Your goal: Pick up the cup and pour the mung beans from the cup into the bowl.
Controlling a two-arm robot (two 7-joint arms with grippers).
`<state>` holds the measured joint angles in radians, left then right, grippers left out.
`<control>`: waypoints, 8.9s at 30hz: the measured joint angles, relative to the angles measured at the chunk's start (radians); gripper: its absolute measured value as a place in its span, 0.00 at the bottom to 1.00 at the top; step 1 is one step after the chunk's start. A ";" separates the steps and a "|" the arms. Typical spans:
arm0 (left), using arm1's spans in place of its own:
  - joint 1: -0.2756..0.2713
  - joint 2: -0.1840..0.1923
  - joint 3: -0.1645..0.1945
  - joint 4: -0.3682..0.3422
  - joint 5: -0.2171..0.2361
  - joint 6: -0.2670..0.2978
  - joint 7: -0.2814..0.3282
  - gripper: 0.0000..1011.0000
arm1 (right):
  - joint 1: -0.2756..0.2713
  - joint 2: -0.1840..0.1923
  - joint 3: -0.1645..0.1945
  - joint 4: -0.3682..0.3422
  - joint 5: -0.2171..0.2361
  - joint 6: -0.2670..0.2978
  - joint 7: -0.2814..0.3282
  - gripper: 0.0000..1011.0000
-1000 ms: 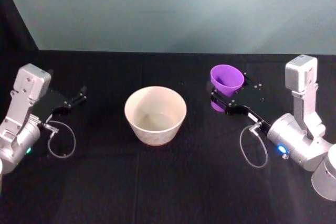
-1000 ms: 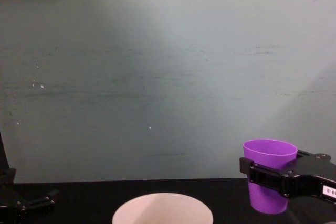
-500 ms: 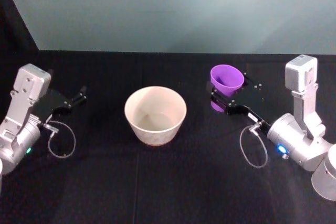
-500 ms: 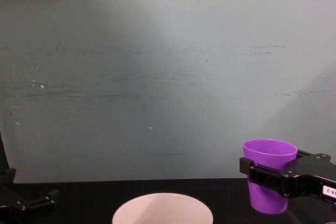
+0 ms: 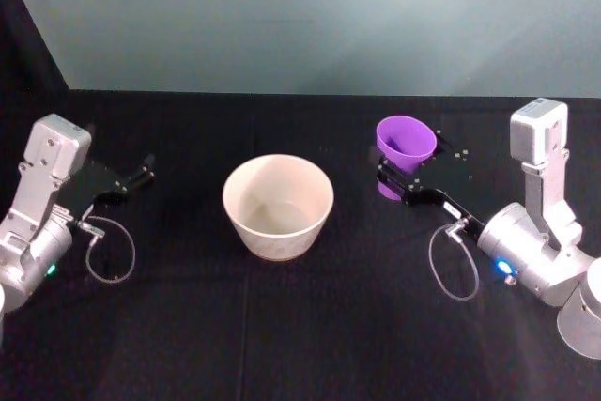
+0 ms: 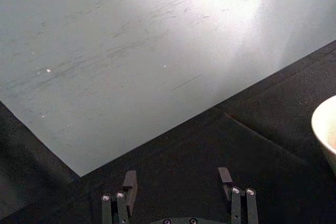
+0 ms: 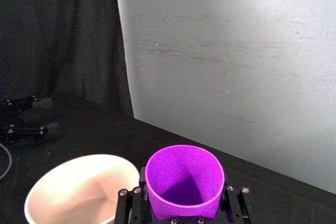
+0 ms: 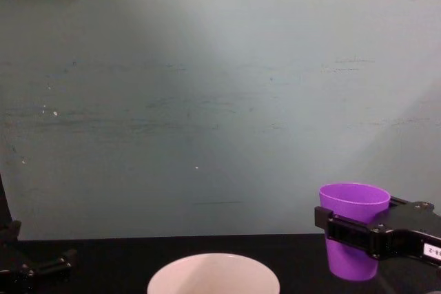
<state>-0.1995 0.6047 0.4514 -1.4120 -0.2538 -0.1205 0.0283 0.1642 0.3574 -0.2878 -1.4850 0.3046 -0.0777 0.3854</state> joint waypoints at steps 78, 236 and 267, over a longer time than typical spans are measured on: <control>0.000 0.000 0.000 0.000 0.000 0.000 0.000 0.99 | 0.014 0.027 -0.040 -0.041 -0.165 -0.026 -0.047 0.72; 0.000 0.000 0.000 0.000 0.000 0.000 0.000 0.99 | 0.275 -0.009 -0.518 -0.144 -1.553 0.342 0.090 0.72; 0.000 0.000 0.000 0.000 0.000 0.000 0.000 0.99 | 0.278 -0.010 -0.540 -0.137 -1.588 0.345 0.096 0.72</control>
<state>-0.1995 0.6047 0.4514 -1.4120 -0.2539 -0.1205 0.0283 0.4423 0.3475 -0.8276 -1.6216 -1.2838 0.2668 0.4812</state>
